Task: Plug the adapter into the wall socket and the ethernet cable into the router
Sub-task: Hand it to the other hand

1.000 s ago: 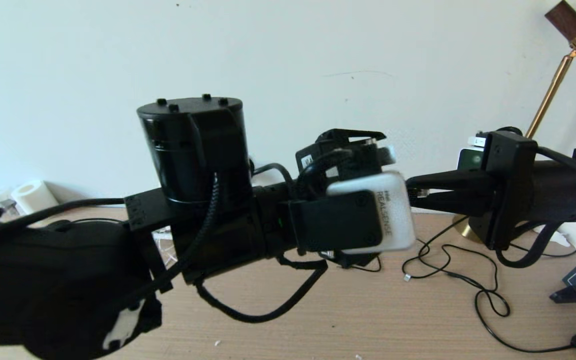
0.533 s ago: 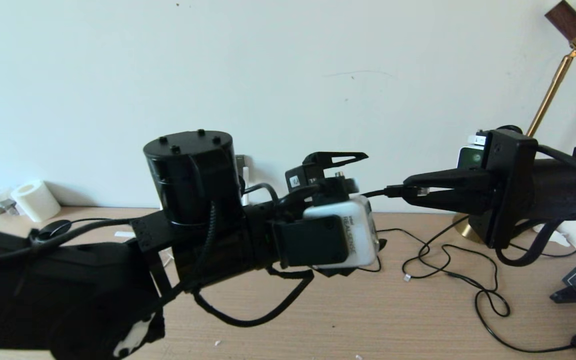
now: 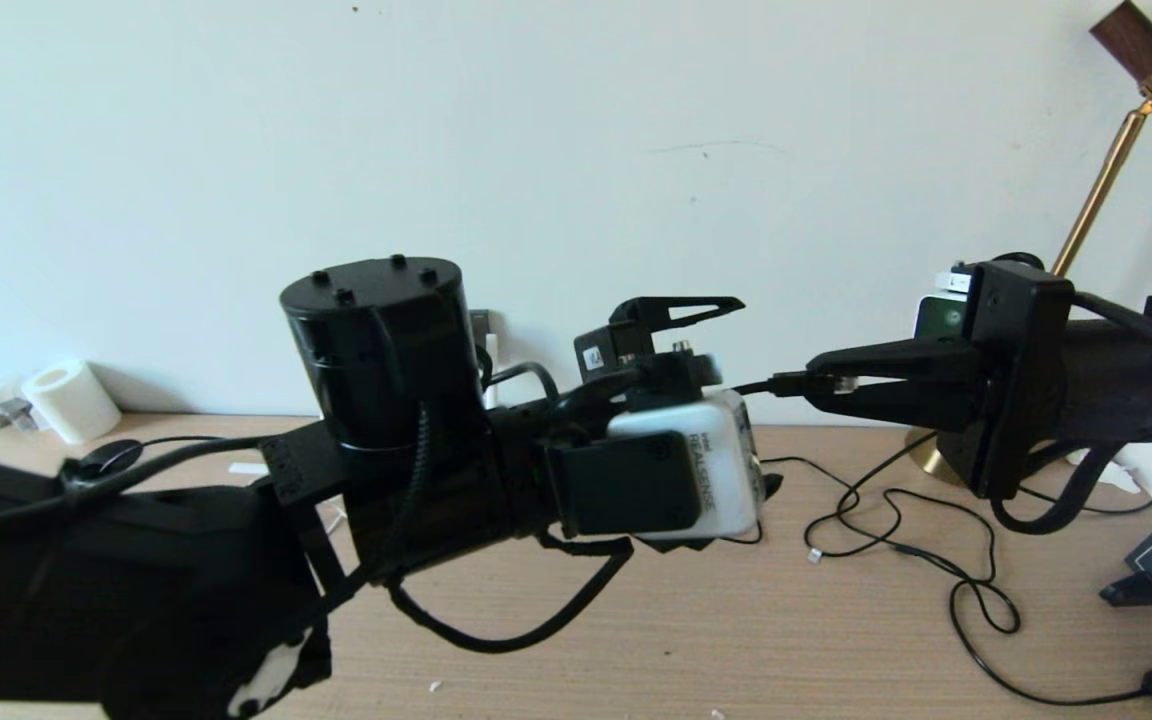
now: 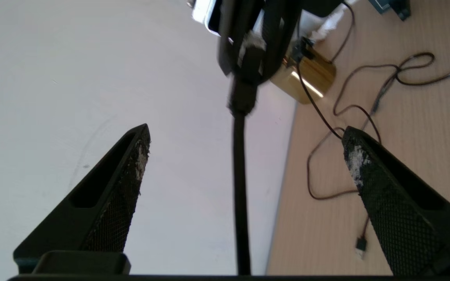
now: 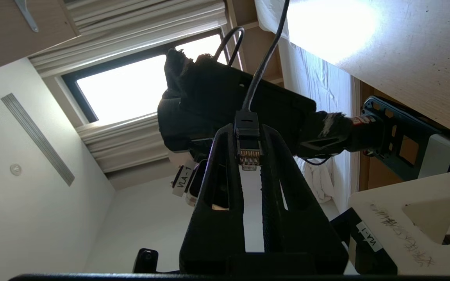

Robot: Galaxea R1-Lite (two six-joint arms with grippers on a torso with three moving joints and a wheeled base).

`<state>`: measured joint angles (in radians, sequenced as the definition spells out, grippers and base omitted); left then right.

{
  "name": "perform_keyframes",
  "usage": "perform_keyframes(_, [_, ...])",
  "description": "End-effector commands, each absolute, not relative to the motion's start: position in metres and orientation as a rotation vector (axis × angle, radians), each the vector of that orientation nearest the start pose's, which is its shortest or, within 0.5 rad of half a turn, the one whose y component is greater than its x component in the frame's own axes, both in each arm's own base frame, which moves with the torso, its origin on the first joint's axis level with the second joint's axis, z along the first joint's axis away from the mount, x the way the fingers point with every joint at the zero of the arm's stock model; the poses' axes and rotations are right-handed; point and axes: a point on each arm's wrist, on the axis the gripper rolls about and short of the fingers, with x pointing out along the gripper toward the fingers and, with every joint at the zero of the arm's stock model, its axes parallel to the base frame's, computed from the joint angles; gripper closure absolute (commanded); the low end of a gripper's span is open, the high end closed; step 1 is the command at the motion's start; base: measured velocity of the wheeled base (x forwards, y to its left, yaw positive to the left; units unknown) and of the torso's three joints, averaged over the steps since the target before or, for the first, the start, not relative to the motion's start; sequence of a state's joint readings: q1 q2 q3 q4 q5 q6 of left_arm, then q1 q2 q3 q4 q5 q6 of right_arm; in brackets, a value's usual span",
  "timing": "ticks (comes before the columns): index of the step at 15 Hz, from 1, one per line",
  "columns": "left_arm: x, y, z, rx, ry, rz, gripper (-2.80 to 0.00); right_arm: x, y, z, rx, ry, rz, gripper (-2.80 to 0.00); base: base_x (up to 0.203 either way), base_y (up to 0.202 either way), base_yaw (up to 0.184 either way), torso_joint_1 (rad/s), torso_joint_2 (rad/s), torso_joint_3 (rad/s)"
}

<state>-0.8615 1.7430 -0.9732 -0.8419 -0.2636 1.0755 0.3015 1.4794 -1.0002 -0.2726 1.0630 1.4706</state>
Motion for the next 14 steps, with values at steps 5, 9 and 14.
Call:
perform_keyframes(5, [0.2048, -0.2614, 0.2345, 0.924, -0.698, -0.985, -2.8, 0.2365, 0.094, 0.2647, 1.302, 1.179, 0.947, 0.0, 0.0, 0.0, 0.0, 0.0, 0.0, 0.0])
perform_keyframes(9, [0.2028, -0.2629, 0.2364, 0.916, -0.712, -0.985, -2.8, 0.2376, 0.0945, 0.2639, 1.303, 1.182, 0.945, 0.0, 0.0, 0.0, 0.0, 0.0, 0.0, 0.0])
perform_keyframes(14, [0.2008, -0.2619, 0.2378, 0.915, -0.718, -0.982, 0.0, 0.2375, 0.0947, 0.2635, 1.303, 1.183, 0.945, 0.0, 0.0, 0.0, 0.0, 0.0, 0.0, 0.0])
